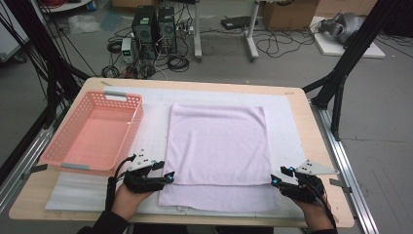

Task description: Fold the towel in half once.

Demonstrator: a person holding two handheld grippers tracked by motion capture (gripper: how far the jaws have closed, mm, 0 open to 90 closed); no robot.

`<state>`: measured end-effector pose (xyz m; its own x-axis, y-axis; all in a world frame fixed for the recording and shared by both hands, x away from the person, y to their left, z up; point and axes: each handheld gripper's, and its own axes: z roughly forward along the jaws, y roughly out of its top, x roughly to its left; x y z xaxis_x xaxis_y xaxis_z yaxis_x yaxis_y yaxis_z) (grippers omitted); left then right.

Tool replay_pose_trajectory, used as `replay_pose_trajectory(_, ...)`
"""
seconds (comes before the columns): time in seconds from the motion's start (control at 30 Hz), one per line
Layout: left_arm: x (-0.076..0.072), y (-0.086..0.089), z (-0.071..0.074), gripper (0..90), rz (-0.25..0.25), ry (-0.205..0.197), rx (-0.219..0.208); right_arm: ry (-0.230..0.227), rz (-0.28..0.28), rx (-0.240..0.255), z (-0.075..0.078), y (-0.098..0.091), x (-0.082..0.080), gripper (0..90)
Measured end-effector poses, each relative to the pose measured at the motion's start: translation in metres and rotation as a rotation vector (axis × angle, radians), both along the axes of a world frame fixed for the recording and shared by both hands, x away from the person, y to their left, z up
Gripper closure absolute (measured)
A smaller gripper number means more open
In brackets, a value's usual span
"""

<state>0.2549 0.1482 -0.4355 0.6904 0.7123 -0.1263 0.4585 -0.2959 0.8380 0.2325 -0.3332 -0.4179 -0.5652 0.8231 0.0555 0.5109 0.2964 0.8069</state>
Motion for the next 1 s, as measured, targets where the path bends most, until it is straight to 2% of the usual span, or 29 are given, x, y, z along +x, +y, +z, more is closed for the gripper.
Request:
replay_pose_trajectory(0.03, -0.003, 0.002, 0.0, 43.8, -0.001, 0.0, 0.0, -0.003, 0.006, 0.029, -0.002, -0.001, -0.003, 47.8)
replay_pose_trajectory(0.07, -0.006, 0.003, -0.001, 44.2, -0.003, 0.001, 0.002, 0.005, 0.016, 0.035, -0.004, -0.002, -0.004, 47.9)
replay_pose_trajectory(0.2, -0.009, 0.004, -0.005, 46.9, -0.018, 0.0, 0.044, 0.026, 0.051, 0.007, -0.01, 0.001, -0.005, 47.9)
replay_pose_trajectory(0.33, -0.008, 0.001, -0.01, 52.1, -0.037, 0.013, 0.073, 0.031, 0.05, 0.003, -0.01, 0.001, -0.005, 48.6)
replay_pose_trajectory(0.47, -0.009, -0.004, -0.011, 58.3, -0.078, -0.01, 0.129, 0.04, 0.044, -0.028, -0.011, -0.003, -0.006, 50.3)
replay_pose_trajectory(0.67, -0.01, -0.006, -0.012, 65.6, -0.088, -0.028, 0.162, 0.038, 0.081, -0.042, -0.015, 0.002, -0.004, 49.8)
replay_pose_trajectory(0.83, -0.011, -0.009, -0.011, 80.1, -0.105, -0.053, 0.176, 0.045, 0.105, -0.06, -0.019, 0.012, 0.0, 49.6)
replay_pose_trajectory(0.87, -0.011, -0.009, -0.011, 83.9, -0.109, -0.053, 0.166, 0.053, 0.105, -0.068, -0.021, 0.015, 0.001, 49.9)
replay_pose_trajectory(1.0, -0.011, -0.008, -0.008, 87.3, -0.102, -0.051, 0.113, 0.044, 0.117, -0.085, -0.022, 0.019, 0.002, 51.1)
